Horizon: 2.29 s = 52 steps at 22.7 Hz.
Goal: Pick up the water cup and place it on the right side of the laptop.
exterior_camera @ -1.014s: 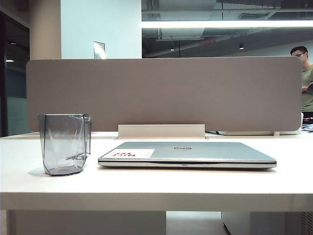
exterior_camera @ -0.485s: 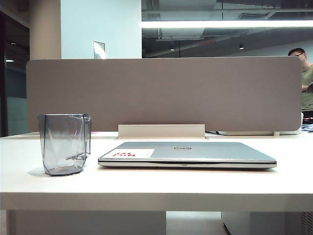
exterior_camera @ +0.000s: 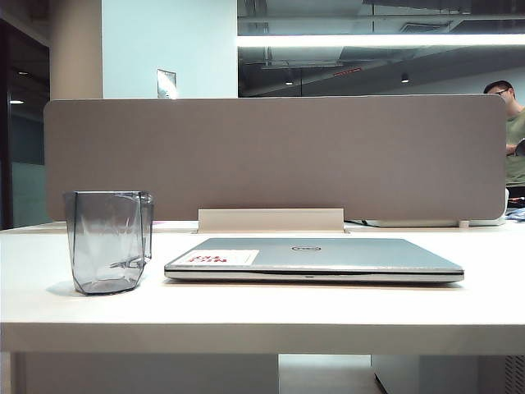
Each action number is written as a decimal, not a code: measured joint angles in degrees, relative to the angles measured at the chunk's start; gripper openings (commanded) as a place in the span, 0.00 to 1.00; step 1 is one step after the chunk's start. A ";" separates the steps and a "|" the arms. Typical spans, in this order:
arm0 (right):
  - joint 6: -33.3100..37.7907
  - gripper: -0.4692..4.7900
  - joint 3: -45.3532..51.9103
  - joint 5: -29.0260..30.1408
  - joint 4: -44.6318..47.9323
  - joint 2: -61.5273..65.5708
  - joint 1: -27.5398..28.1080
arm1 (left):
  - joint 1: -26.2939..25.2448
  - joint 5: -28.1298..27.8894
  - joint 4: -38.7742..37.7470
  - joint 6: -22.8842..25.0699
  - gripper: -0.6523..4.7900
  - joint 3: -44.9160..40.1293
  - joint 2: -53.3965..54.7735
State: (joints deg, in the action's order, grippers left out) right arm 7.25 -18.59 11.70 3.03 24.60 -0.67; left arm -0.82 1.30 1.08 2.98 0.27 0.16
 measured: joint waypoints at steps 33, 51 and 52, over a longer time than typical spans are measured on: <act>-0.02 0.07 -20.28 8.90 29.68 62.34 -20.87 | 0.04 2.45 0.00 0.00 0.11 0.00 0.02; -1.55 0.08 -33.94 14.60 28.98 77.96 -26.14 | 0.04 2.58 0.02 0.00 0.11 0.00 0.02; -1.55 0.09 -35.17 15.61 29.00 79.23 -26.53 | 0.04 2.60 0.02 0.00 0.11 0.00 0.00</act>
State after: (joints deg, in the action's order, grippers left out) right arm 5.69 -53.76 27.31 32.03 103.83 -27.20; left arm -0.78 3.90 1.10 2.98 0.27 0.16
